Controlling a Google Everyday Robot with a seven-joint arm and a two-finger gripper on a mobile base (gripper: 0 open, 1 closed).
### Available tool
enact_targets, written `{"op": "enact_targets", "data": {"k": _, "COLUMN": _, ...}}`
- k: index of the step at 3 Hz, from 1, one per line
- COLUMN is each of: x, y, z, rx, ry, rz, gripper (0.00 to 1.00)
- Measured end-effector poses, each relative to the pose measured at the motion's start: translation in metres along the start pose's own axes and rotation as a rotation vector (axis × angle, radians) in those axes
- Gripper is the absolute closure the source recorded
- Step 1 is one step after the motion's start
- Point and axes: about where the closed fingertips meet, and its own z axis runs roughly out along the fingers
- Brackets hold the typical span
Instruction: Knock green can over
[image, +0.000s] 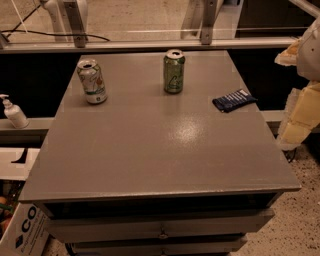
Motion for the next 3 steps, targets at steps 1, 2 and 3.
{"op": "enact_targets", "data": {"k": 1, "x": 0.000, "y": 0.000, "z": 0.000, "rx": 0.000, "ry": 0.000, "rz": 0.000, "gripper": 0.00}}
{"op": "enact_targets", "data": {"k": 2, "x": -0.004, "y": -0.001, "z": 0.002, "rx": 0.005, "ry": -0.025, "rz": -0.008, "gripper": 0.00}}
{"op": "enact_targets", "data": {"k": 3, "x": -0.012, "y": -0.013, "z": 0.024, "rx": -0.010, "ry": -0.099, "rz": 0.009, "gripper": 0.00}}
